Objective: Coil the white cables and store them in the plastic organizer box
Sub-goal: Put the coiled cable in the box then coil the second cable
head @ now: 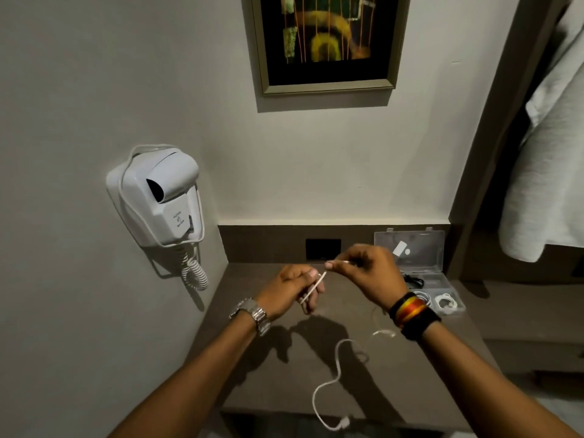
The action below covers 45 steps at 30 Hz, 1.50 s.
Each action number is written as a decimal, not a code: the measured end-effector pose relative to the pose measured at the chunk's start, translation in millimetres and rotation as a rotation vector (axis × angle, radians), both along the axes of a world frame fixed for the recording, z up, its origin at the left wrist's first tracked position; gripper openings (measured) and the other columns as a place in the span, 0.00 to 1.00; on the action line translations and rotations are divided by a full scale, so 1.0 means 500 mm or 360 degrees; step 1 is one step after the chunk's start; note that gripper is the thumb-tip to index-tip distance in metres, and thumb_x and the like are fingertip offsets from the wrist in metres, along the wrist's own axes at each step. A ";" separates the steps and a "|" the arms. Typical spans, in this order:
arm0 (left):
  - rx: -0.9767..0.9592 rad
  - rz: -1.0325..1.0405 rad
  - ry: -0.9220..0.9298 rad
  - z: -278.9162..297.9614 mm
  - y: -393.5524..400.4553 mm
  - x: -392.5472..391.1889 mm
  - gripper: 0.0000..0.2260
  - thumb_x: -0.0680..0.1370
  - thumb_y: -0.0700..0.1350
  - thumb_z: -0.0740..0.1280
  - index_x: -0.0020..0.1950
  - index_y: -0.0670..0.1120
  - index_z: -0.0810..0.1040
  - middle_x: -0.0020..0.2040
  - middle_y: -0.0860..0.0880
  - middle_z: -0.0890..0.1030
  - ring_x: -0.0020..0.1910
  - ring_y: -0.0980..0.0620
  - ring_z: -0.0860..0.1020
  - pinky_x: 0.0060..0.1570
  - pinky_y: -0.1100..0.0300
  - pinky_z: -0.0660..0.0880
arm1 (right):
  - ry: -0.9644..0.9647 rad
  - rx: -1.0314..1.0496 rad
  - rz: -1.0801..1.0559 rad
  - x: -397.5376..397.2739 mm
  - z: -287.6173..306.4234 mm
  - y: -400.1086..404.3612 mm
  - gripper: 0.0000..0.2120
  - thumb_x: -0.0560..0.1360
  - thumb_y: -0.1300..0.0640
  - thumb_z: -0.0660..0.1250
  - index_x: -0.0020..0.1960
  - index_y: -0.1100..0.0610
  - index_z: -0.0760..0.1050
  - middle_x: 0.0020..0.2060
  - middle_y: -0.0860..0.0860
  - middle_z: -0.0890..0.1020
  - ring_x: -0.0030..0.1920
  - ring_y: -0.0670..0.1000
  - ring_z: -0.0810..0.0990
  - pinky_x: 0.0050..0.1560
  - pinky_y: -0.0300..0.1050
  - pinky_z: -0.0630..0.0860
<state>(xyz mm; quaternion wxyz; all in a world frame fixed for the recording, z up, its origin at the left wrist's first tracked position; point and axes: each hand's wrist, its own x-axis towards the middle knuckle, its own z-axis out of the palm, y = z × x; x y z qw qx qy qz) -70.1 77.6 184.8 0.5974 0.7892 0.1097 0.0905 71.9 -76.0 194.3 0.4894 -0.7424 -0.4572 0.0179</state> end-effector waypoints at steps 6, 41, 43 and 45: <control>-0.1182 0.0247 -0.0301 0.055 -0.008 0.038 0.13 0.85 0.44 0.57 0.47 0.40 0.76 0.31 0.48 0.77 0.24 0.56 0.74 0.26 0.65 0.73 | 0.0534 0.0148 0.0093 -0.024 -0.075 0.010 0.07 0.80 0.56 0.70 0.45 0.53 0.86 0.31 0.47 0.80 0.33 0.40 0.77 0.41 0.37 0.74; -0.1249 0.0533 -0.0782 0.084 -0.021 -0.010 0.14 0.85 0.44 0.56 0.45 0.40 0.76 0.34 0.46 0.80 0.41 0.46 0.85 0.47 0.57 0.83 | 0.0110 -0.0252 0.0337 -0.051 -0.014 0.019 0.11 0.82 0.54 0.65 0.59 0.54 0.83 0.32 0.44 0.80 0.31 0.34 0.77 0.37 0.31 0.72; -0.1064 0.0737 -0.0793 0.079 -0.008 -0.006 0.14 0.86 0.43 0.54 0.49 0.38 0.74 0.47 0.37 0.84 0.52 0.40 0.84 0.58 0.52 0.81 | -0.0017 -0.0535 0.0546 -0.090 -0.029 0.015 0.12 0.83 0.51 0.62 0.58 0.52 0.83 0.31 0.44 0.78 0.31 0.35 0.77 0.35 0.32 0.70; -0.0344 0.0866 -0.0566 0.068 -0.004 -0.018 0.15 0.86 0.43 0.53 0.51 0.35 0.74 0.54 0.34 0.83 0.55 0.40 0.83 0.60 0.55 0.79 | -0.0206 -0.0593 0.0661 -0.115 -0.011 0.014 0.12 0.83 0.48 0.61 0.56 0.50 0.82 0.32 0.45 0.79 0.32 0.39 0.78 0.34 0.35 0.72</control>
